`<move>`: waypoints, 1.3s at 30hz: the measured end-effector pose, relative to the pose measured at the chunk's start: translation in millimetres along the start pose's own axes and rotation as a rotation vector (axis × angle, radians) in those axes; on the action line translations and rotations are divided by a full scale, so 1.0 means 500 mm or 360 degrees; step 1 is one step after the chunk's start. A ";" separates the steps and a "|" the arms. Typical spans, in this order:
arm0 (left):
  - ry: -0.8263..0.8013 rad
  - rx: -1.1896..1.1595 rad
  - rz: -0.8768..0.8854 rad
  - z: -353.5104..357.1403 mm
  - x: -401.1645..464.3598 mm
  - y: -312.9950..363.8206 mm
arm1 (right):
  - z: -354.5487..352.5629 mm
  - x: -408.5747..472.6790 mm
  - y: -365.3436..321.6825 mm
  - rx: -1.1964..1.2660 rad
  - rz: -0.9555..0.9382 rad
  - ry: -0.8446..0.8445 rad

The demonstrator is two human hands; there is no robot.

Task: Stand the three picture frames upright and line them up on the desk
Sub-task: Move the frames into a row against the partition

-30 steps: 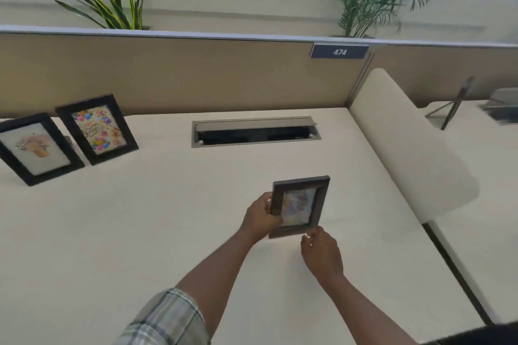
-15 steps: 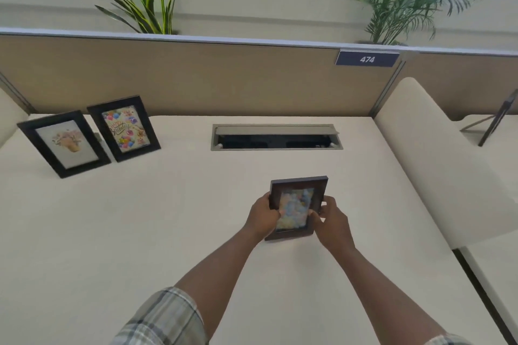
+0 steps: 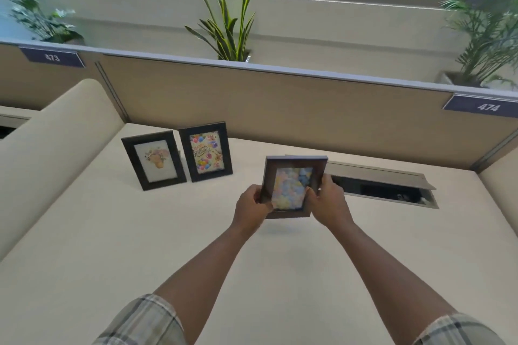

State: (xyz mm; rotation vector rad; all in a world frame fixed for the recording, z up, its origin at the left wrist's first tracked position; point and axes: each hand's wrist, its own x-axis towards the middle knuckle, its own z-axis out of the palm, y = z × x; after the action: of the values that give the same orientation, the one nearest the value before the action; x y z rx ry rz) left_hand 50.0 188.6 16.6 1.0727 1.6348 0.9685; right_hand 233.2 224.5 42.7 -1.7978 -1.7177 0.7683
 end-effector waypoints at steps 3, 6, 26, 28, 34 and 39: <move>0.0300 0.0058 0.0006 -0.020 0.060 -0.005 | 0.028 0.088 -0.051 -0.0002 0.0034 0.0023; 0.0530 -0.0013 -0.0037 -0.022 0.119 -0.002 | 0.063 0.163 -0.079 -0.0064 0.0019 0.0030; 0.0634 0.0181 -0.0210 0.009 0.344 -0.059 | 0.247 0.402 -0.070 -0.0053 -0.0089 -0.0066; 0.0629 0.0191 -0.0266 0.017 0.338 -0.062 | 0.246 0.396 -0.062 -0.0008 -0.0089 -0.0057; 0.0554 0.0188 -0.0373 0.037 0.324 -0.092 | 0.263 0.381 -0.028 -0.0117 -0.0008 -0.0148; 0.0555 0.0161 -0.0383 0.037 0.332 -0.091 | 0.276 0.390 -0.033 -0.0164 -0.0015 -0.0124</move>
State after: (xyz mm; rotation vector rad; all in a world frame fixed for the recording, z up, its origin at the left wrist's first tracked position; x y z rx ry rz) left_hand 25.9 333.2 -75.0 0.7769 2.0629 0.9569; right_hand 128.5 418.9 -49.3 -1.8484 -1.8455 0.7680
